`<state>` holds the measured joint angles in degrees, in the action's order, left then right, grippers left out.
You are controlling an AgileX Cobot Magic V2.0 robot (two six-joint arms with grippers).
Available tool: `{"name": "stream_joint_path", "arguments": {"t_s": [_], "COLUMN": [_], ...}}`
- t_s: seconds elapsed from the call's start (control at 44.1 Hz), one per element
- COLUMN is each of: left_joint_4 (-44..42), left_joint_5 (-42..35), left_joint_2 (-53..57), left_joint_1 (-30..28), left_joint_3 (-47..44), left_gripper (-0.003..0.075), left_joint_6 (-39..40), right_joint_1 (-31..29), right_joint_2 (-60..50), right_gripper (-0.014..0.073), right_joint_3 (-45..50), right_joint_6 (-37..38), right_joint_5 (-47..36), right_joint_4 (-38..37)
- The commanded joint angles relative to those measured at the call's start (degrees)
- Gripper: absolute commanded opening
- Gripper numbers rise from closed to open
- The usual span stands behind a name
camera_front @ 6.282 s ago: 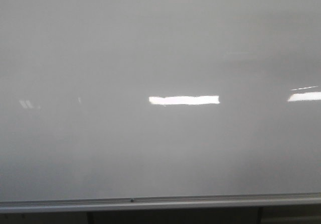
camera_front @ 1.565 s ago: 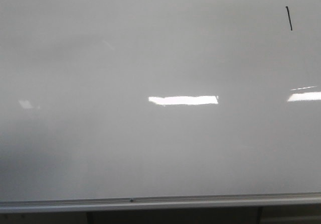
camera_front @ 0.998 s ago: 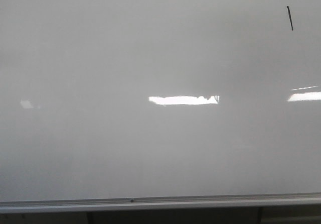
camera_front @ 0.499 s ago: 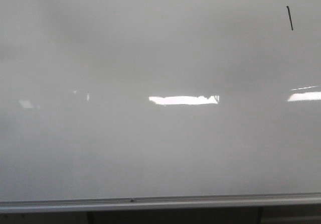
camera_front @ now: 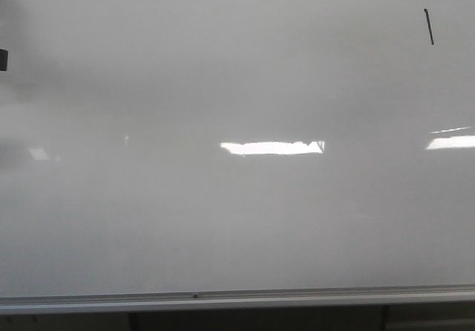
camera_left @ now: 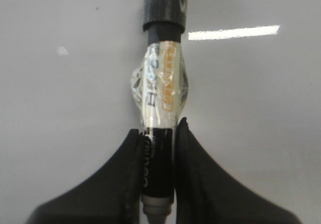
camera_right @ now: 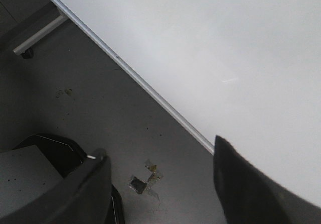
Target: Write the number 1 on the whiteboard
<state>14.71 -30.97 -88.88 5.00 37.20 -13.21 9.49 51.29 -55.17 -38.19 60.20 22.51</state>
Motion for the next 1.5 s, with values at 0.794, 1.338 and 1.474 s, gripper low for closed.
{"name": "stream_joint_path", "arguments": {"t_s": [0.794, 1.338, 1.474], "left_joint_4": [-6.47, -14.71, -20.56], "left_joint_5": [36.68, 75.15, 80.4], "left_joint_2": [18.76, 40.86, 46.96], "left_joint_1": [-0.96, -4.66, 2.48], "left_joint_3": [7.84, 17.64, 17.64], "left_gripper": [0.0403, 0.0403, 0.0403], "left_joint_6": [-1.71, 6.16, 9.02], "right_joint_1": [-0.38, -0.38, -0.38], "right_joint_2": [-2.35, -14.06, -17.04], "right_gripper": [0.0464, 0.0464, 0.0464], "right_joint_3": [-1.4, 0.1, 2.27], "right_joint_6": [6.97, 35.53, 37.56], "right_joint_5": [-0.33, 2.31, 2.46], "right_joint_4": [-3.27, -22.51, -24.7]}}
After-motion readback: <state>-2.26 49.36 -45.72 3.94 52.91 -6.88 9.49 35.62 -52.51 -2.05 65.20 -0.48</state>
